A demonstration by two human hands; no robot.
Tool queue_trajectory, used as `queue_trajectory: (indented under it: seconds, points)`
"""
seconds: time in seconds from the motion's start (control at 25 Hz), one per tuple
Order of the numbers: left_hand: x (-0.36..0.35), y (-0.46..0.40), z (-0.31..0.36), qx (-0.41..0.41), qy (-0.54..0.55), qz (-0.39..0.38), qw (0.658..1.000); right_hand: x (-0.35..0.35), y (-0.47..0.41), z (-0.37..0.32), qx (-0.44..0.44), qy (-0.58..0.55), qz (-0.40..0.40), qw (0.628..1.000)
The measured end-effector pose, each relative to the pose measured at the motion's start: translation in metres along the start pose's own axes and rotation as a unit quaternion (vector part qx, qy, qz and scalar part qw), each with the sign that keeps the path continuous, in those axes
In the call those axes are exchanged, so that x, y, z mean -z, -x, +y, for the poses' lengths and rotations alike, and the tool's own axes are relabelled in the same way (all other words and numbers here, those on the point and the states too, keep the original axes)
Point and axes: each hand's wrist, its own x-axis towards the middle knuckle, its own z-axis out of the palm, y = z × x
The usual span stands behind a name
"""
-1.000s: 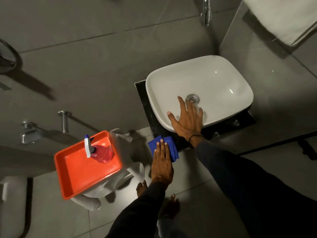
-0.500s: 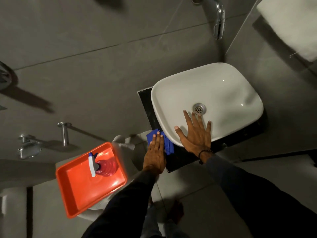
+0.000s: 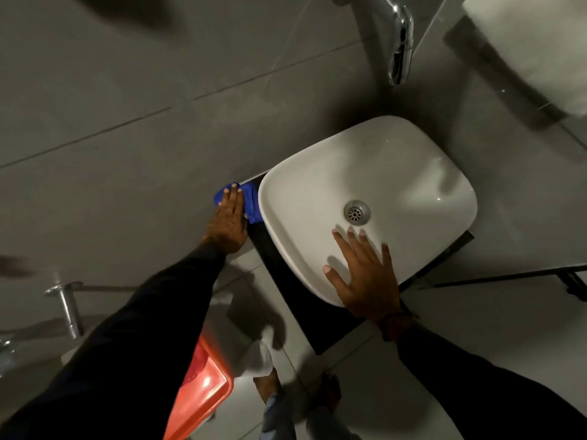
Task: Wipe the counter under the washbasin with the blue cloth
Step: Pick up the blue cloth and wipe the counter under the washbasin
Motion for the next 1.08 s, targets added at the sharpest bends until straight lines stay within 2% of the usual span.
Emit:
queue_trajectory:
  seconds: [0.16, 0.44, 0.64, 0.88, 1.08]
  points:
    - [-0.01, -0.006, -0.009, -0.019, 0.003, 0.031, 0.999, 0.0, -0.002, 0.0, -0.014, -0.015, -0.025, 0.999]
    - [-0.047, 0.044, 0.003, -0.054, 0.007, -0.003, 0.999, 0.007, -0.002, -0.002, -0.011, -0.035, -0.043, 0.998]
    - [-0.09, 0.108, 0.044, -0.04, 0.003, -0.018, 0.999, 0.006, -0.004, -0.001, -0.009, -0.035, -0.07, 0.997]
    - [-0.148, 0.182, 0.102, -0.036, -0.072, -0.046, 0.996, 0.004, -0.003, -0.001, 0.007, -0.048, -0.06, 0.997]
    - [-0.184, 0.231, 0.15, 0.003, -0.094, -0.053, 0.994, 0.005, 0.002, 0.004, 0.02, -0.093, -0.057, 0.994]
